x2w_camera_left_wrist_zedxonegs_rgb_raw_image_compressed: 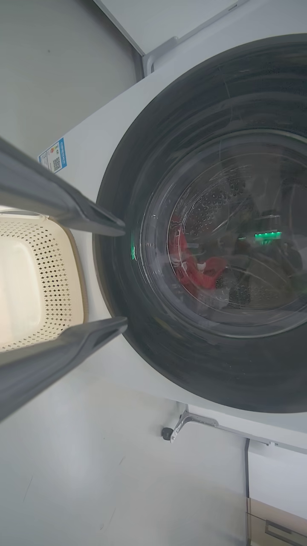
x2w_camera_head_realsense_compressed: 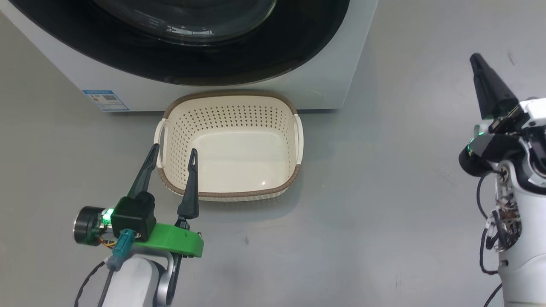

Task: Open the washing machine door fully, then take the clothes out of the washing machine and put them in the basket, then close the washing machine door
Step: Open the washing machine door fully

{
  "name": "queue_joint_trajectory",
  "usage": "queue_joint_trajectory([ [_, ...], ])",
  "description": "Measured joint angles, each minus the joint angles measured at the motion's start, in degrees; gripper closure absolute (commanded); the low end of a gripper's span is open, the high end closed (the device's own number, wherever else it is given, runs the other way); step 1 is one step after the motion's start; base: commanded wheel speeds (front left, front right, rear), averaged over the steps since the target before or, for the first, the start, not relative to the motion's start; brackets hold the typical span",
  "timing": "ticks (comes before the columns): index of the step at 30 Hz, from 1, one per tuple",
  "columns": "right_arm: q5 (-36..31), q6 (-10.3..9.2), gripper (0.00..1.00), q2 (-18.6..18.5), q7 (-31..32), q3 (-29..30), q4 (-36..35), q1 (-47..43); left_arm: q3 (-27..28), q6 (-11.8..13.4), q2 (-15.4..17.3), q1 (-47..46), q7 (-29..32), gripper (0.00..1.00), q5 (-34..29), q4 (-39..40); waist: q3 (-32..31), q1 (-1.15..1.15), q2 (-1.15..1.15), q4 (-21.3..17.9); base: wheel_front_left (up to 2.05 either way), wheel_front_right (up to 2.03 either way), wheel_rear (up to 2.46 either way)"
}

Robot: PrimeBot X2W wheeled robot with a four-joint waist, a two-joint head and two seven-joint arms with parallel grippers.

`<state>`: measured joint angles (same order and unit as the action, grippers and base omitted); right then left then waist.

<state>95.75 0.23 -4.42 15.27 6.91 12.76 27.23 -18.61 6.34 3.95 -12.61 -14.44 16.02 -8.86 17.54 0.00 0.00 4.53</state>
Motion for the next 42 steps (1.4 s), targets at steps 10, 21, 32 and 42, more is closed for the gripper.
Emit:
queue_joint_trajectory([
  [10, 2.5, -5.02, 1.0, -4.3, 7.1, -1.1, 0.7, 11.5, -1.0, 0.0, -0.9, -1.9, 0.0, 0.0, -0.8, 0.5, 4.3, 0.0, 0.0, 2.3, 0.0, 0.0, 0.0],
  [21, 0.4, -6.84, 1.0, -8.8, 11.6, -4.5, 3.1, 21.7, -2.4, 0.0, -1.3, -4.1, 0.0, 0.0, -1.0, 1.3, 7.9, 0.0, 0.0, 5.1, 0.0, 0.0, 0.0],
  [32, -2.2, -7.45, 1.0, -10.5, 13.8, -8.0, 8.0, 28.8, -3.7, 0.0, -1.6, -5.7, 0.0, 0.0, -1.0, 2.3, 10.9, 0.0, 0.0, 8.4, 0.0, 0.0, 0.0],
  [42, -4.2, -7.47, 1.0, -12.7, 14.8, -9.3, 12.1, 34.6, -5.6, 0.0, -1.8, -7.2, 0.0, 0.0, -0.5, 3.4, 14.0, 0.01, 0.0, 10.9, 0.0, 0.0, 0.0],
])
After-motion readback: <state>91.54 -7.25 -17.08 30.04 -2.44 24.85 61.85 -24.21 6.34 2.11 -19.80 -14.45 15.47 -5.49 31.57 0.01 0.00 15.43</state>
